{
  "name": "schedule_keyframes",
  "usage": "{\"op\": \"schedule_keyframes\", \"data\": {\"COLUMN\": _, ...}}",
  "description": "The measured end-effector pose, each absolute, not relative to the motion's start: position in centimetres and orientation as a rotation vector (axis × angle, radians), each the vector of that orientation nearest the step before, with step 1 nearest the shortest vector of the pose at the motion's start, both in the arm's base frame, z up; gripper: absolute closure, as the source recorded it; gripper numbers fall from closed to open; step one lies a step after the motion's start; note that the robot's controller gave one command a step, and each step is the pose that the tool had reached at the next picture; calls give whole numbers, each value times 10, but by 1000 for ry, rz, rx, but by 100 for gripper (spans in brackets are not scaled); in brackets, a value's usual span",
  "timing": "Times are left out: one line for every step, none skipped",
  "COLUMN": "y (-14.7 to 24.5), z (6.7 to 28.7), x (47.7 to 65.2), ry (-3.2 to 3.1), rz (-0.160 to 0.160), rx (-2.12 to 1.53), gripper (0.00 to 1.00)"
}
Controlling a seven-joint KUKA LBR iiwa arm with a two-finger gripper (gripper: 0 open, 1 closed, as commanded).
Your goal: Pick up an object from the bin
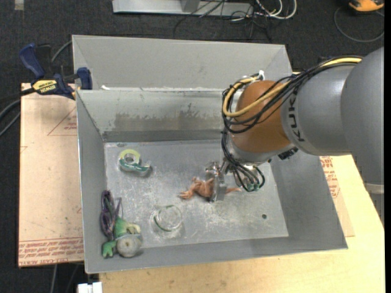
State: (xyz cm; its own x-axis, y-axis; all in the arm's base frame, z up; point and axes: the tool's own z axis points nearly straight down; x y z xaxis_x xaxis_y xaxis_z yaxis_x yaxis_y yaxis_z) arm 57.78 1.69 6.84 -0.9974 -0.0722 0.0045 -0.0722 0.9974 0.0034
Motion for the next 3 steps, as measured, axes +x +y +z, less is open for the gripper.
{"op": "schedule_keyframes", "data": {"y": 17, "z": 79, "x": 576, "ry": -3129, "rz": -5, "rx": 113, "gripper": 100}}
{"op": "schedule_keyframes", "data": {"y": 17, "z": 100, "x": 576, "ry": -3128, "rz": -5, "rx": 112, "gripper": 100}}
{"op": "schedule_keyframes", "data": {"y": 17, "z": 121, "x": 578, "ry": -3136, "rz": -5, "rx": 113, "gripper": 100}}
